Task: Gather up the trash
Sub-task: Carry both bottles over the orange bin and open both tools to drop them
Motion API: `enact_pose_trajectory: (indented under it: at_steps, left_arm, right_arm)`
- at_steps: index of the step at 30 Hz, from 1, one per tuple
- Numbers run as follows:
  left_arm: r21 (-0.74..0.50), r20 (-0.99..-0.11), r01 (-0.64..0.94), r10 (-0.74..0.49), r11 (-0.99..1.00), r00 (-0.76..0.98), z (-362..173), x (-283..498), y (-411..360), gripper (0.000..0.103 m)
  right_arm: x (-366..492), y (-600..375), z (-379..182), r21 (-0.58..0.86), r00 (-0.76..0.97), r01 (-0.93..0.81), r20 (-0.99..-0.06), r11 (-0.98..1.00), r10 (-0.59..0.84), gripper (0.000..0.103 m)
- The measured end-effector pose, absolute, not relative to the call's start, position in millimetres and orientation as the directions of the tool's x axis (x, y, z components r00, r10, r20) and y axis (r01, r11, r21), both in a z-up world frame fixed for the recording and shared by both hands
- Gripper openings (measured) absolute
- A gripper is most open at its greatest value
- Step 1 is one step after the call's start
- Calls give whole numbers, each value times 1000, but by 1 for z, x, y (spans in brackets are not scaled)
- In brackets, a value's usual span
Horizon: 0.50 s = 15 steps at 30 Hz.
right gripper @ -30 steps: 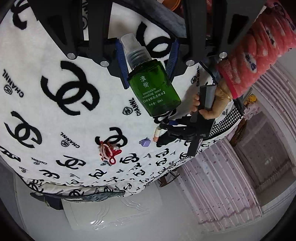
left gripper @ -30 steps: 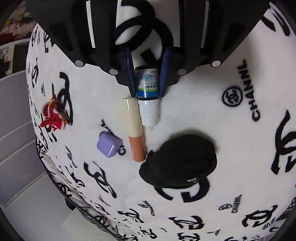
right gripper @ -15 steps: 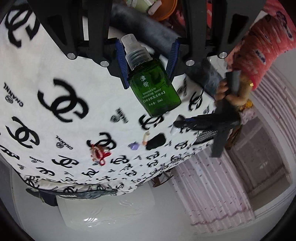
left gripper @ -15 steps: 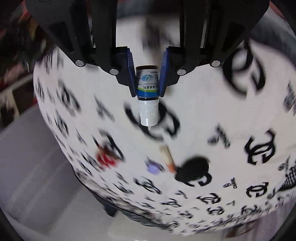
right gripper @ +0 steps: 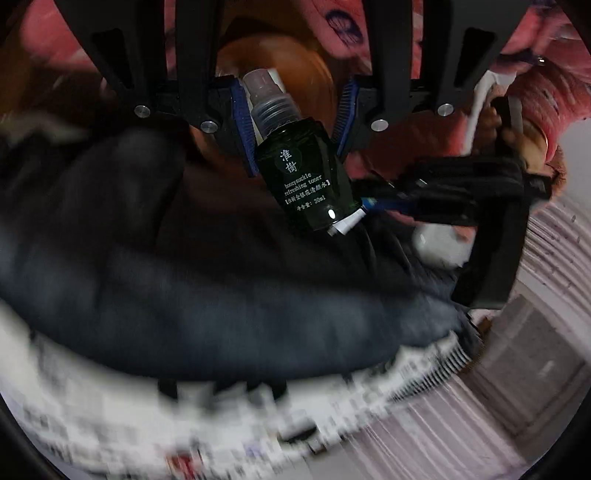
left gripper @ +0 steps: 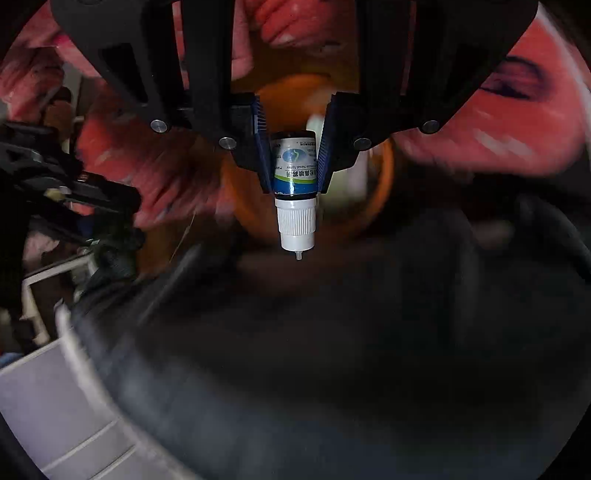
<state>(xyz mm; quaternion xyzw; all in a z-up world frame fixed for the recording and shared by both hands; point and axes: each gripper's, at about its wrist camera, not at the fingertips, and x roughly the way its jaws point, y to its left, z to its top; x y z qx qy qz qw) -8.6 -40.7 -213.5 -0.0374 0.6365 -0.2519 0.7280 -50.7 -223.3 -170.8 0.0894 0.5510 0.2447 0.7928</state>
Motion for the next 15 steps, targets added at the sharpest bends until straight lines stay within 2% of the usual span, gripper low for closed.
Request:
enact_pose_trajectory:
  at_steps: [5,10,12,13,14,15]
  left_arm:
    - [-330,-944,287,-319,899,-86,-286,-15,-57,24]
    - [-292,-955,296,-261,910,-139,-311,-13,-68,24]
    - [-255,-964,284,-220,924,-148,-320,-10,-70,32]
    - [-229,-970,278,-195,933,-145,-324,-10,-69,48]
    - [-209,-974,276,-175,938,-142,-328,-11,-67,54]
    - [-207,-974,274,-173,939,-144,-330,-10,-67,54]
  right_arm:
    - [-51,-217,-242,385,146,-191,-899,903,414,39]
    - [-49,-216,-285,350,60,-138,-931,926,361,39]
    - [-47,-218,-294,322,50,-116,-943,940,330,42]
    - [-46,-219,-297,310,48,-105,-948,945,316,59]
    - [-46,-222,-300,291,51,-88,-954,953,296,73]
    - [-46,-225,-300,280,60,-73,-957,957,284,73]
